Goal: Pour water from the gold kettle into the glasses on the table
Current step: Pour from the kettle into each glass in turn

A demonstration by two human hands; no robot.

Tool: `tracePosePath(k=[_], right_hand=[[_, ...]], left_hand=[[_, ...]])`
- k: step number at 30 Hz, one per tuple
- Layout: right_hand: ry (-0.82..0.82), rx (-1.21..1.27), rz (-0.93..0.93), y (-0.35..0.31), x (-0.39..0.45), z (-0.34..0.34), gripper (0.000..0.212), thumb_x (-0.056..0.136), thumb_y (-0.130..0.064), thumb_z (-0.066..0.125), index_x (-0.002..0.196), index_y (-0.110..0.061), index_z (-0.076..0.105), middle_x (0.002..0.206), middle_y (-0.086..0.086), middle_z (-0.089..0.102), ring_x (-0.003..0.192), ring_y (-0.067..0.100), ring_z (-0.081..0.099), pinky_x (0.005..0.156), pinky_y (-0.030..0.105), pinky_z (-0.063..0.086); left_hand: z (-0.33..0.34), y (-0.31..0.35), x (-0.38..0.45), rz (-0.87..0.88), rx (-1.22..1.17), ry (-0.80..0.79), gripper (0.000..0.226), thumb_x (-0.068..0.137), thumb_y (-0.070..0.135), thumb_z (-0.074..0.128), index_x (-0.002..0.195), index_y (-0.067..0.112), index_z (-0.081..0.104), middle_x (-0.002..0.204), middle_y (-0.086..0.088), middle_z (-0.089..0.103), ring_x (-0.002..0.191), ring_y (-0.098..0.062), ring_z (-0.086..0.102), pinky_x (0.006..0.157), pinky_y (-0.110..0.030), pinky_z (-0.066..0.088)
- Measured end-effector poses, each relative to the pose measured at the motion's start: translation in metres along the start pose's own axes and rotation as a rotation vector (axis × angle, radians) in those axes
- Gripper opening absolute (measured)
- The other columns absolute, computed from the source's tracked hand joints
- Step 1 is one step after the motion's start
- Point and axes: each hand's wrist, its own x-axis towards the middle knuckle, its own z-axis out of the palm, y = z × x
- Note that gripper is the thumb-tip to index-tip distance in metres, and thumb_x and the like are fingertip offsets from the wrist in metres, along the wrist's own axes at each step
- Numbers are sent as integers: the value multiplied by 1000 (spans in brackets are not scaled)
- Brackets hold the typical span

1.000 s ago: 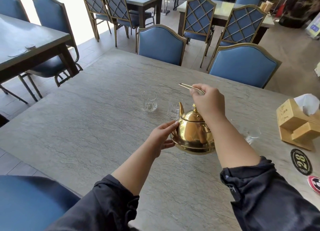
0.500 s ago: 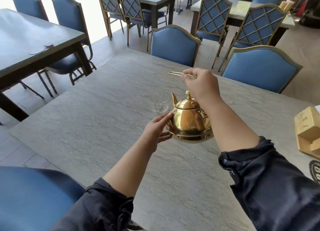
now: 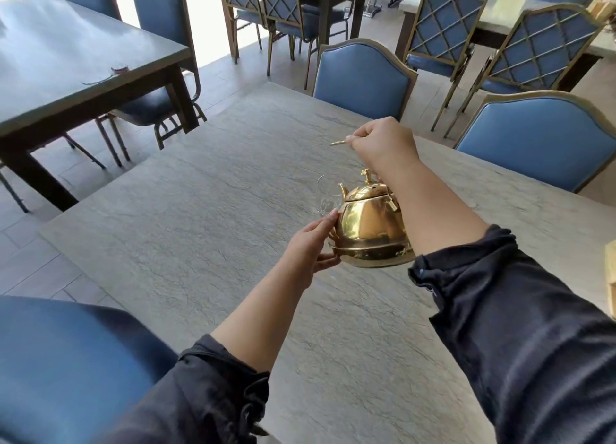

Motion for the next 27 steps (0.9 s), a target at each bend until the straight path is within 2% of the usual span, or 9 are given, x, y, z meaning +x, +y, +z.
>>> tracePosePath(k=[6,9,13,23,27], right_hand=[[-8,-49,-6,0,5,3,29,91,-37,62,107,-16,75,101,5,71,93,23,62,75,30,53],[-23,-78,-22,-2,7,4,30,91,-38,62,107,-16,75,101,6,71,95,24,63,77,30,53],[-35,-108,-19,-3,8,6,30,90,-40,63,105,-16,76,98,5,71,91,23,63,73,29,53],[-49,-133,-20,-6,8,0,34,91,-41,61,106,-14,75,100,7,70,93,24,63,81,35,56],[-53,-144,-29,-6,6,-2,34,92,-41,60,106,-13,74,100,7,70,93,24,63,82,36,56]], left_hand=[[0,0,2,-8,-10,3,37,85,53,67,109,25,68,132,-9,58,90,-31,70,74,-32,63],[-1,-1,2,-5,-27,5,41,86,52,67,113,22,69,129,-8,61,84,-30,70,72,-32,63],[-2,-2,1,-8,-46,-2,35,87,50,67,108,21,69,120,-6,64,80,-29,70,68,-30,63],[2,-2,2,-9,-46,5,40,85,51,68,110,20,70,120,-8,63,90,-34,71,76,-36,63],[4,-4,1,-5,-59,1,35,86,50,68,105,21,69,115,-7,64,86,-32,71,72,-33,63]])
